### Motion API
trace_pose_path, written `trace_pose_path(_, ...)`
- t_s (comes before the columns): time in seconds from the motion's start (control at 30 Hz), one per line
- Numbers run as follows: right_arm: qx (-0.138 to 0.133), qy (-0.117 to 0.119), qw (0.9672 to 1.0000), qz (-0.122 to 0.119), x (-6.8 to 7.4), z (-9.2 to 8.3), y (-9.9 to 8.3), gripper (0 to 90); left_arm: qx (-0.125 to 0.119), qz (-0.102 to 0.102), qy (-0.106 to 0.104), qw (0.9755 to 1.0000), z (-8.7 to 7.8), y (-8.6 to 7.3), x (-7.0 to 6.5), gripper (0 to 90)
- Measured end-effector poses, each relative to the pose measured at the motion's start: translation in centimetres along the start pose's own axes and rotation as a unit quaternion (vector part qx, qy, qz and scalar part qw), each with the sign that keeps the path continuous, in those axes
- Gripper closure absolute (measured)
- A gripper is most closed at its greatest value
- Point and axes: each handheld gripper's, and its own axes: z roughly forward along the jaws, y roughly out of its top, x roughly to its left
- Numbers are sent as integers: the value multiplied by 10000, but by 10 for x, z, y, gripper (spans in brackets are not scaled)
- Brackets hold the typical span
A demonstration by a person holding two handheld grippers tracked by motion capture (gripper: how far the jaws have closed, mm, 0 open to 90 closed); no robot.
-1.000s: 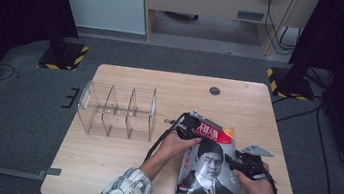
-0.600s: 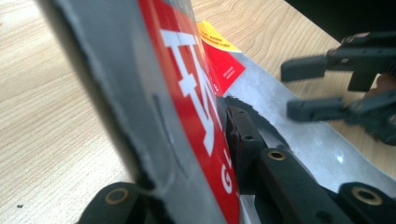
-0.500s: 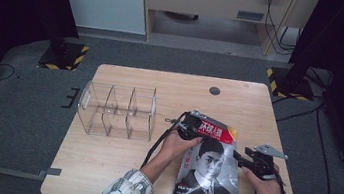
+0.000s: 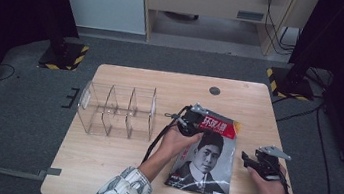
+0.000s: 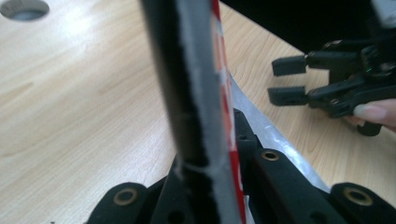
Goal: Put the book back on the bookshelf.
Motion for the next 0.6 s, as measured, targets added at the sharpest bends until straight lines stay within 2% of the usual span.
trace_pose_path(0.5, 240, -4, 9994, -247, 6, 7, -3, 366, -356, 128, 32, 9993, -21, 9, -3, 864)
trace_pose_path(0.6, 250, -8, 9994, -219, 7, 8, -4, 347, -418, 157, 23, 9990, -26, 12, -5, 864)
